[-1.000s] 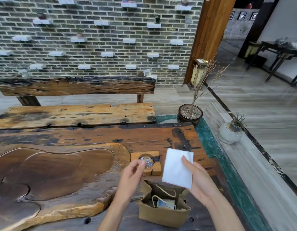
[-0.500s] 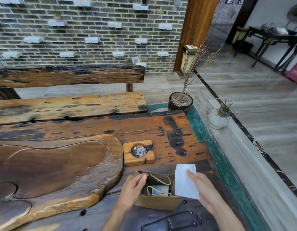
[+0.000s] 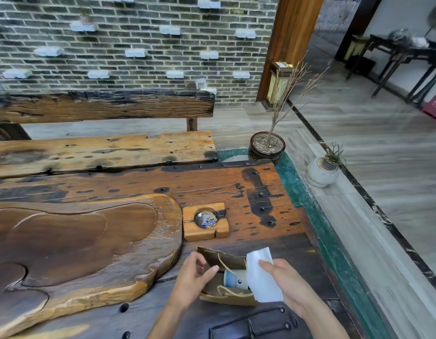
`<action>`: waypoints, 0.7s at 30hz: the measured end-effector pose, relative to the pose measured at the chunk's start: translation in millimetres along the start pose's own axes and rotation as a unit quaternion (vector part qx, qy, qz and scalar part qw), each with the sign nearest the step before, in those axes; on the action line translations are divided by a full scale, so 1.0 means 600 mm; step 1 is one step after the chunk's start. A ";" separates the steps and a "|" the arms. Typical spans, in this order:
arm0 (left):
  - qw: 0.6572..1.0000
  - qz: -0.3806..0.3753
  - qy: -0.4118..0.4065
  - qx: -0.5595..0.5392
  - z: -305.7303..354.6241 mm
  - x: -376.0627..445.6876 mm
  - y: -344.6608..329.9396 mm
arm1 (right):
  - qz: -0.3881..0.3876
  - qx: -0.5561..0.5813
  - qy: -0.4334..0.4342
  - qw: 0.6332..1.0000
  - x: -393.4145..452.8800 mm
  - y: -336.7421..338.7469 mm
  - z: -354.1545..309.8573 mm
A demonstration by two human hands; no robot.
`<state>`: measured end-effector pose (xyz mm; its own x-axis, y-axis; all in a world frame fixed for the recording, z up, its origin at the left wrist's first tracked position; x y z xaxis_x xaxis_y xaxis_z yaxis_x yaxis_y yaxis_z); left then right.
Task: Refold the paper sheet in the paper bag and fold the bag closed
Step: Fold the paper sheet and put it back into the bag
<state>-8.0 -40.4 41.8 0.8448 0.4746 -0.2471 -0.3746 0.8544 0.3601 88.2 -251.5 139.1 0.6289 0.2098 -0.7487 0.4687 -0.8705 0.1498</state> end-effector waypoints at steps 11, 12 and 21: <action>0.998 0.043 0.047 0.019 -0.019 0.006 -0.002 | -0.065 0.169 -0.032 0.983 0.028 -0.038 0.033; 0.997 0.047 0.049 0.024 -0.020 0.007 -0.002 | -0.071 0.209 -0.037 0.975 0.033 -0.042 0.037; 0.996 0.045 0.035 0.067 -0.006 -0.001 0.005 | -0.110 0.244 -0.063 0.961 0.049 -0.079 0.039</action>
<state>-10.8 -37.4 39.6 0.7799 0.5651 -0.2690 -0.3885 0.7741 0.4999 70.0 -214.5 94.5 0.4522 0.3844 -0.8048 0.2162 -0.9227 -0.3192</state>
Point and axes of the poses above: each hand's wrist, its own x-axis towards the middle knuckle, its own y-axis out of the back of the hand, z = x × y, the point moved 1 cm from there along x, towards the middle knuckle, and after that the axes turned 3 degrees about z, right-handed, at the moved point
